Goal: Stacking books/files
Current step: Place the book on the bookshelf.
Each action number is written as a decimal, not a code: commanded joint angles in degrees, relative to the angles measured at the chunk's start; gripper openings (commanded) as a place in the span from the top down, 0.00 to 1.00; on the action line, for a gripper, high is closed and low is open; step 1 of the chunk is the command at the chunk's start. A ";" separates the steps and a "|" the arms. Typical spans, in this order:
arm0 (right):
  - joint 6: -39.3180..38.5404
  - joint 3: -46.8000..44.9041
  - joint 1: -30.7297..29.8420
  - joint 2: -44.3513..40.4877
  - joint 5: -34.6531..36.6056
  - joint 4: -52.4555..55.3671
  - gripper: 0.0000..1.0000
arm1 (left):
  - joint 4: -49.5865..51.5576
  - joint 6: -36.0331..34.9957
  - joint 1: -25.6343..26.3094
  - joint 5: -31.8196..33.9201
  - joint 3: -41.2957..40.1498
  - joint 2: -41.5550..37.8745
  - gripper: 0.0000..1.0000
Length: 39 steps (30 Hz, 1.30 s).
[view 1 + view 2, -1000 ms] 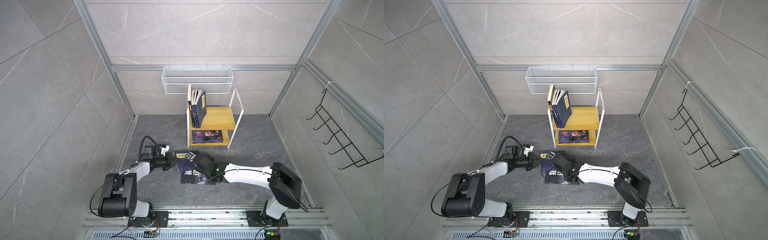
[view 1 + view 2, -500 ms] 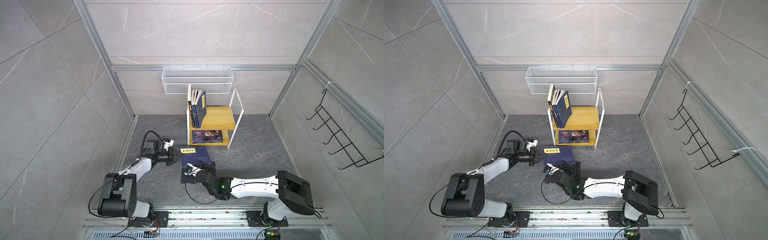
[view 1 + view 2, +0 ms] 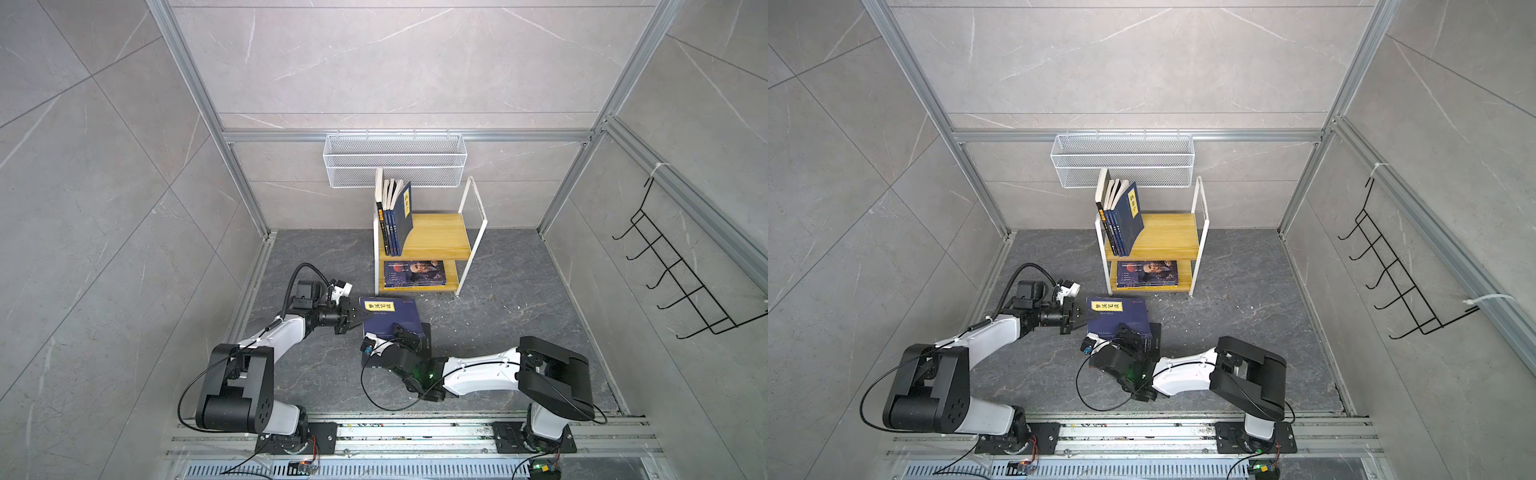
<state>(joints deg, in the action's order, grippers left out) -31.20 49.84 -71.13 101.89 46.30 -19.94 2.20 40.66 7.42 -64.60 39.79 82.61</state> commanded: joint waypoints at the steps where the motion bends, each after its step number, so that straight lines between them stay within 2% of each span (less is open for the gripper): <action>1: -2.19 0.46 -0.11 0.54 2.26 -4.78 0.46 | -0.25 -1.37 0.14 -4.29 1.41 0.06 1.00; 3: -3.56 0.50 -0.12 0.68 4.50 -5.25 0.48 | -0.06 -1.44 0.12 -4.67 1.64 0.14 1.00; 5: -3.86 0.03 -0.10 -0.22 5.72 -5.03 0.57 | 0.72 -1.69 0.14 -5.08 1.79 -0.17 1.00; 6: -4.20 -1.06 -0.06 -0.82 5.77 -6.32 0.68 | 0.79 -2.14 0.14 -5.10 1.55 -0.36 1.00; 8: -5.51 -3.05 -0.09 -1.57 6.43 -9.88 1.00 | 0.86 -3.38 0.14 -4.04 0.92 -0.43 1.00; 10: -6.75 -3.99 -0.10 -2.12 7.17 -10.02 1.00 | 2.52 -4.91 -0.08 -3.05 1.45 -0.62 1.00; 11: -6.57 -3.93 -0.13 -2.59 7.43 -8.29 1.00 | 3.48 -5.28 -0.27 -2.70 1.91 -0.76 0.97; 14: -6.66 -5.98 -0.18 -5.30 7.91 -7.36 1.00 | 4.55 -6.65 -1.35 -1.23 1.97 -2.19 0.51; 15: -7.65 -7.07 -0.18 -5.96 8.37 -8.23 1.00 | 4.73 -7.86 -1.88 -0.62 1.66 -2.94 0.42; 17: -9.87 -8.42 -0.22 -6.98 10.00 -9.63 1.00 | 5.01 -9.92 -3.38 0.01 1.43 -4.67 0.33; 20: -10.88 -9.30 -0.07 -9.61 11.53 -7.10 1.00 | 7.25 -13.01 -6.93 2.06 1.63 -7.99 0.26; 24: -14.74 -12.03 0.59 -12.60 11.59 -9.97 1.00 | 6.25 -15.92 -10.25 5.32 -1.04 -12.85 0.20; 27: -17.94 -12.09 1.19 -13.56 12.93 -10.28 1.00 | 4.32 -15.84 -13.64 7.17 -4.02 -17.84 0.18; 31: -20.13 -12.51 3.27 -15.29 11.89 -11.68 1.00 | 4.69 -20.66 -16.06 7.95 -6.01 -23.42 0.16; 32: -20.88 -12.13 4.06 -15.37 12.02 -11.70 1.00 | 5.02 -21.61 -16.73 8.02 -5.97 -24.22 0.13; 33: -22.19 -11.57 4.61 -15.24 12.42 -11.76 1.00 | 5.67 -22.76 -17.57 7.95 -5.55 -24.77 0.00; 39: -32.06 -11.24 8.28 -14.43 11.62 -21.27 1.00 | 15.46 -33.93 -20.47 15.34 -2.00 -27.55 0.00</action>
<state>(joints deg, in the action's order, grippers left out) -57.28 37.58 -64.36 88.12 57.01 -32.97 12.64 15.46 -12.25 -53.41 34.59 56.62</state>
